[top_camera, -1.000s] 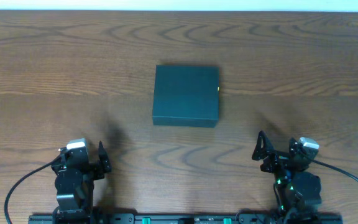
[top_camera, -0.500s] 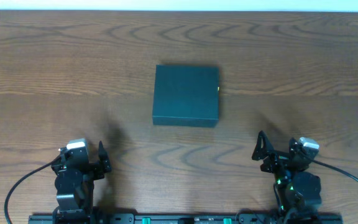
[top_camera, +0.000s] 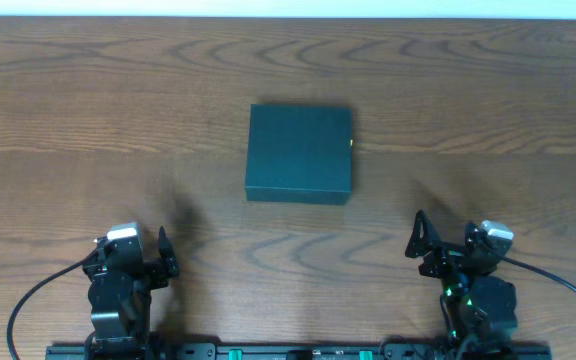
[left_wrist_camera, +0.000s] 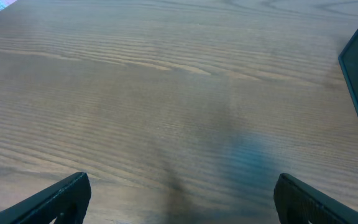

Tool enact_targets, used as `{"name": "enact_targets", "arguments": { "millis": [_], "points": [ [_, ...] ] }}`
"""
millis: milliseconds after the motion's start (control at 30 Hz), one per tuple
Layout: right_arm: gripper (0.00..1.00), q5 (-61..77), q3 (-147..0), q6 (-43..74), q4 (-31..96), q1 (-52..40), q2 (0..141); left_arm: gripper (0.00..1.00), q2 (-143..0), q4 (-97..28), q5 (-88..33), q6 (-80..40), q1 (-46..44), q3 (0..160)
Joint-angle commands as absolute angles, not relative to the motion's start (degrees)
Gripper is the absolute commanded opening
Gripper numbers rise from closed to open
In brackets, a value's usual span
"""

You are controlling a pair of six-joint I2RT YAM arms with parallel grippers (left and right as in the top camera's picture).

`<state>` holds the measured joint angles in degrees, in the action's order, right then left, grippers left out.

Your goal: Pack container

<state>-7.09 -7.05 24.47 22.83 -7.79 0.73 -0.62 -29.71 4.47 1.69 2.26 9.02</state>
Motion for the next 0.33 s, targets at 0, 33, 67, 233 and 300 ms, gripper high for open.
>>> {"name": "enact_targets", "arguments": {
  "millis": [0,33,67,233,300],
  "points": [
    [0.99,-6.85,-6.70,23.49,22.74,-7.25,0.34,0.95,-0.21,-29.58,4.45,1.50,2.66,8.10],
    [0.99,-6.85,-6.70,23.49,22.74,-7.25,0.34,0.95,-0.21,-29.58,4.45,1.50,2.66,8.10],
    [0.99,-6.85,-6.70,23.49,22.74,-7.25,0.34,0.95,-0.21,-29.58,4.45,1.50,2.66,8.10],
    [0.99,-6.85,-6.70,23.49,22.74,-7.25,0.34,0.95,-0.21,-29.58,4.45,1.50,2.66,8.10],
    [0.99,-6.85,-6.70,23.49,22.74,-7.25,0.34,0.95,-0.21,-29.58,4.45,1.50,2.66,8.10]
  ]
}}
